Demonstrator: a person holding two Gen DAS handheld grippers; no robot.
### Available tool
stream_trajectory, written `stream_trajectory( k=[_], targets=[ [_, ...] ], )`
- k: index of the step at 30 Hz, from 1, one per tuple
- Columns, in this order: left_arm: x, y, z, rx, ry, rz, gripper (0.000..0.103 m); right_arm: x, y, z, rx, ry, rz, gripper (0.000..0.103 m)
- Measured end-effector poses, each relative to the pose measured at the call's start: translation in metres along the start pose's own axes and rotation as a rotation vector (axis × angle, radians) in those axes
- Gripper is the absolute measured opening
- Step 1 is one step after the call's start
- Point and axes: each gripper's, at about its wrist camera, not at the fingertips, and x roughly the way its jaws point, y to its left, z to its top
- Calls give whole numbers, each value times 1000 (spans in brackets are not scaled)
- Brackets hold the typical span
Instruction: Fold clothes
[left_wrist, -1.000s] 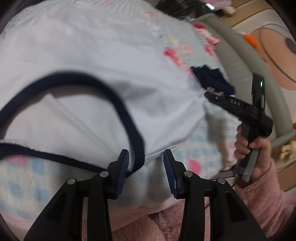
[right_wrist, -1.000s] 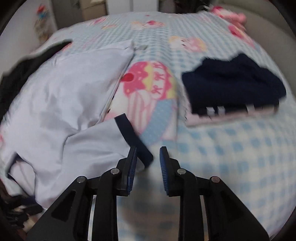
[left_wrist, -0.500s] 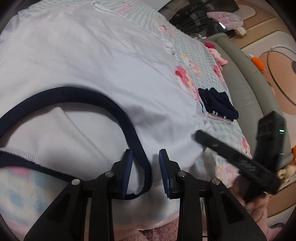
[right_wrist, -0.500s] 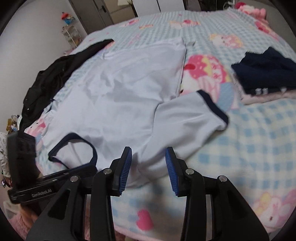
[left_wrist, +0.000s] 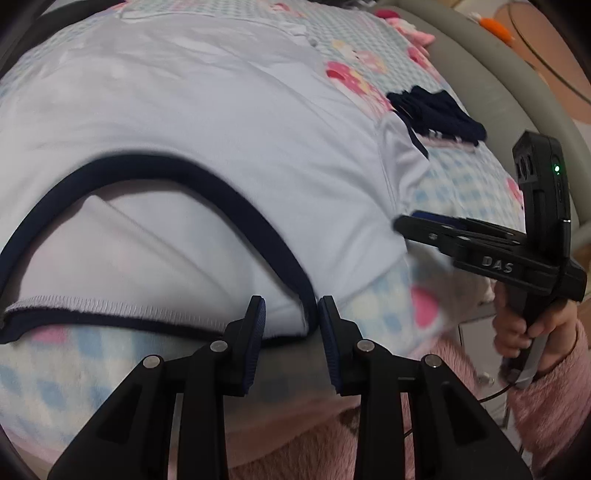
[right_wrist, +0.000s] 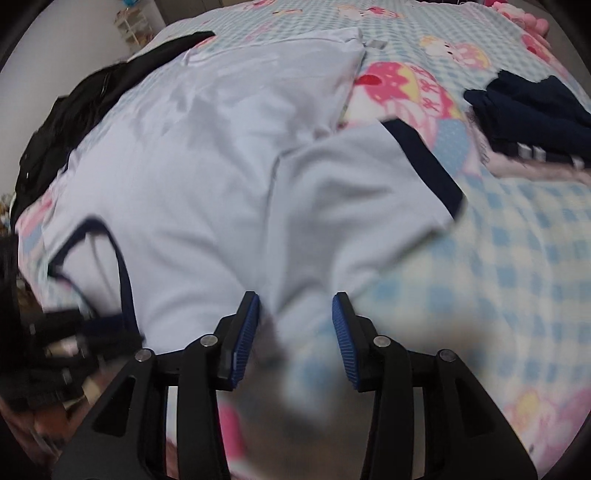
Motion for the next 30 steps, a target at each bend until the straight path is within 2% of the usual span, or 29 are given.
stream_trajectory(
  k=[2,6,8,11,12,14,17,22,23,24,28,30],
  targets=[
    [-9,5,1,-25,-34,-56,32,-12,-9,-9,30,-2,17,44],
    [-11,29,10,-208,-84,-244,32,-35,-26,-24,103,-15,72,45],
    [-2,31,10,-228,-59,-267,32,-33,-23,-25,126,-13,130,46],
    [6,25,7,-211,-47,-264,27,-23,-14,-27,138,6,184,54],
    [4,23,5,-199,-60,-252,20,-16,-11,-28,137,17,171,54],
    [3,20,2,-188,-67,-224,17,-4,-7,-26,136,14,123,54],
    [3,23,-2,-188,-36,-189,15,9,-3,-24,129,-1,46,47],
    [5,25,-10,-168,8,-169,15,-1,-6,-38,102,-11,-63,45],
    [5,24,-9,-168,5,-174,15,-4,-9,-41,104,-5,-110,41],
    [4,24,-8,-174,-3,-183,16,-8,-12,-43,117,-6,-110,35],
    [-18,37,-9,-243,-96,-248,17,-27,-24,-48,193,-31,21,40],
    [-28,46,-11,-289,-140,-263,17,-30,-17,-42,184,-36,119,50]
  ],
)
